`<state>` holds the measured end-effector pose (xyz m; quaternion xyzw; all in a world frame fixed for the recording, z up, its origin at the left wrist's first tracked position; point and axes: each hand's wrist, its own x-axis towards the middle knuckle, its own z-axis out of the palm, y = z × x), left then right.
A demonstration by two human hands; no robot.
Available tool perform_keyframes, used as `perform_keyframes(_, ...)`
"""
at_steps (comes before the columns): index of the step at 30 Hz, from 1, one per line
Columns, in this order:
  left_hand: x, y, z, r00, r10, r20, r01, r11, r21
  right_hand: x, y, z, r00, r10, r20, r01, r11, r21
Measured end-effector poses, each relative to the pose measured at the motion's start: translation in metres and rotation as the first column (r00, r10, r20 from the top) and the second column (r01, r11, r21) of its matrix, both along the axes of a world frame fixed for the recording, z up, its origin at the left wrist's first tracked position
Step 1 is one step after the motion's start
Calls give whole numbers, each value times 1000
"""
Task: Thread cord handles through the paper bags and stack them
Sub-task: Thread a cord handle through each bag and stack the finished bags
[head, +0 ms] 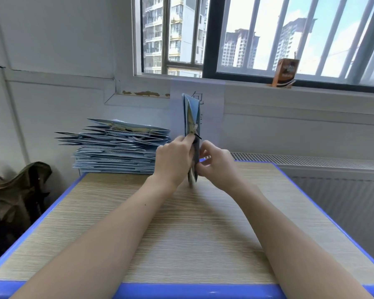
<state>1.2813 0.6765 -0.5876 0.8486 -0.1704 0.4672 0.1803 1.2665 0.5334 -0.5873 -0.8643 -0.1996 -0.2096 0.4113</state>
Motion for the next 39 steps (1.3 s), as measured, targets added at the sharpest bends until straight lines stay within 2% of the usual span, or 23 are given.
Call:
perform_keyframes(5,-3,0,0,992,35,124,-33,999,-16,1,0,0,999,32,-17,-32,999,41)
perform_keyframes(9,-5,4,4,985,79,152,-81,997,6,3,0,0,999,22,-23,-21,999,43)
perform_keyframes(12,-6,-1,6,982,183,-46,-176,976,129,5,-2,-1,1000,6,-19,-6,1000,21)
perform_keyframes(14,-5,-4,7,970,138,-201,-105,980,167,6,-3,-2,1000,-8,-27,9,1000,21)
perform_keyframes(17,-8,1,11,943,-86,-322,126,987,105,8,-5,-1,997,-39,-63,45,996,83)
perform_keyframes(22,-22,11,23,949,-257,-184,267,963,36,10,-9,2,996,-64,-67,76,980,183)
perform_keyframes(29,-27,7,26,968,-251,7,251,967,-30,7,-8,2,997,-45,-60,56,981,185)
perform_keyframes(35,-19,5,25,931,-363,-34,341,900,-273,5,-4,1,998,-33,-45,38,993,113)
perform_keyframes(39,-14,1,21,945,-310,-107,250,891,-379,3,-1,0,1000,-15,-25,16,998,56)
